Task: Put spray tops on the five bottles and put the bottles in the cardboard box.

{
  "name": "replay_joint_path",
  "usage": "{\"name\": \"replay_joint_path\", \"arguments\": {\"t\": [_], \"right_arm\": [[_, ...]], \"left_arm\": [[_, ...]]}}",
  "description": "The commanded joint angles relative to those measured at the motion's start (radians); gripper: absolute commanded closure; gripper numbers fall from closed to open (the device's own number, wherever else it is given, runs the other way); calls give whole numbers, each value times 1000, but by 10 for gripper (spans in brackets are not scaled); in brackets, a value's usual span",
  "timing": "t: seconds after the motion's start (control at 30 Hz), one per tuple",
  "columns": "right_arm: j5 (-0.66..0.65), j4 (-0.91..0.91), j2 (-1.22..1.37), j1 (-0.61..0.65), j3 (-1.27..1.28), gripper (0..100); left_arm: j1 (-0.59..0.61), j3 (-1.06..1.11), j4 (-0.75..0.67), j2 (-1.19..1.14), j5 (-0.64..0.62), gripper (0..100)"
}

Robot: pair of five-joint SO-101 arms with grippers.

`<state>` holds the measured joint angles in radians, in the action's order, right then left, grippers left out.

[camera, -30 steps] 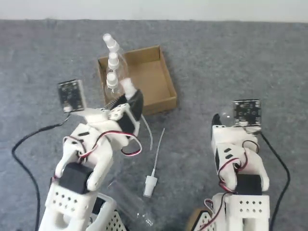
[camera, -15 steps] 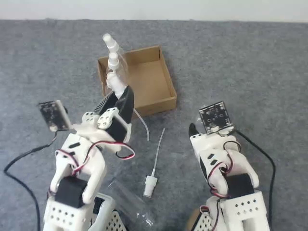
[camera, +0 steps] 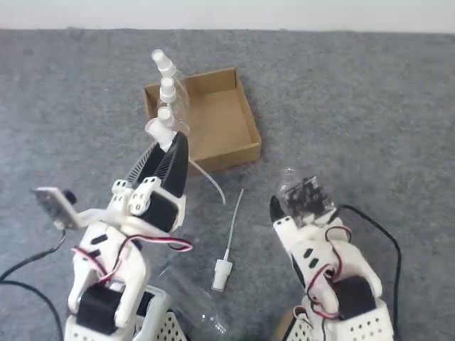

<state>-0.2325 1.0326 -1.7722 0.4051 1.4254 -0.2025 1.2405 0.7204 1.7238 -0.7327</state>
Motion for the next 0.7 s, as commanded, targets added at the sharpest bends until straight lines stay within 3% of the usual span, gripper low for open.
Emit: {"name": "replay_joint_path", "arguments": {"t": [0.0,0.43,0.67], "right_arm": [[-21,1,-45,30,-6,888],[-21,-7,-33,119,6,888],[-23,-133,-33,136,91,888]], "left_arm": [[8,-10,-34,28,-12,988],[8,-22,-37,31,-57,988],[8,-64,-38,31,-77,988]]}}
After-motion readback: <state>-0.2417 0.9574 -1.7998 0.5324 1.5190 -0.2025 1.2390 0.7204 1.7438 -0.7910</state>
